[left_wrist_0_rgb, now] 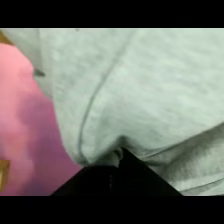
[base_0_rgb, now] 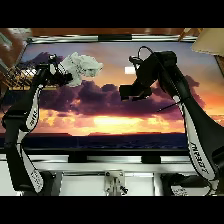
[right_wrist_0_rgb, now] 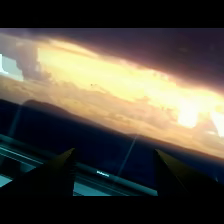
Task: Fold the shirts.
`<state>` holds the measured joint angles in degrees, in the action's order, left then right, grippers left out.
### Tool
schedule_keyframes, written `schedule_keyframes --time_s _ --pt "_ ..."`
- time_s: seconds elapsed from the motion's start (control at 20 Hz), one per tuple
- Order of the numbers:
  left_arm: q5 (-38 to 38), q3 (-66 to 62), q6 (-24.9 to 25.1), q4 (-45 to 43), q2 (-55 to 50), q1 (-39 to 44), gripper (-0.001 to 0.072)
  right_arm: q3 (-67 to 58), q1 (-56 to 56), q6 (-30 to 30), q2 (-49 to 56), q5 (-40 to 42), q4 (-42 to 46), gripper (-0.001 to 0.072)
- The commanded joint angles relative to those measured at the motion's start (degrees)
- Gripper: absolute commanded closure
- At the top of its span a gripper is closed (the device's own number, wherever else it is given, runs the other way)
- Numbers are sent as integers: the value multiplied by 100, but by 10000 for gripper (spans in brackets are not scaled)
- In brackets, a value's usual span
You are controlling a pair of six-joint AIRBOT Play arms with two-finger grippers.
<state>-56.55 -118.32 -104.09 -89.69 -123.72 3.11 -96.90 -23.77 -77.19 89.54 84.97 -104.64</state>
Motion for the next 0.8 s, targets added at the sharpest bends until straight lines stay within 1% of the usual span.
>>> schedule_keyframes --time_s 0.0,0.05,0.15,0.25,0.35,0.45,0.5,0.55,0.65,0.7,0.75 --pt "149 -9 105 120 363 94 676 0 2 -7 0 -63 11 132" --pt "306 -9 107 118 715 188 677 0 2 -98 0 -175 74 132" --pt "726 -9 354 33 1626 503 677 -33 26 -717 0 -396 308 132" --pt "852 -9 686 -411 2780 927 677 -284 92 -647 -120 -179 407 132" --pt "737 0 743 -787 3985 1384 676 -636 111 -625 -588 -170 640 132" --pt "498 85 741 -782 5010 1838 676 -968 111 -588 -1268 -282 1233 132" --pt "358 273 734 -780 5434 2081 676 -1084 111 -468 -1622 -291 1589 132" --pt "125 568 627 -780 5823 2371 676 -1147 111 -286 -2020 -286 1956 132" --pt "-516 1329 240 -780 6343 2973 676 -1147 111 7 -2763 -223 2465 132" --pt "-726 1851 57 -780 6529 3316 676 -1147 111 133 -3067 -146 2570 132" --pt "-756 2411 -197 -780 6664 3644 676 -1147 109 214 -3342 -50 2566 132"
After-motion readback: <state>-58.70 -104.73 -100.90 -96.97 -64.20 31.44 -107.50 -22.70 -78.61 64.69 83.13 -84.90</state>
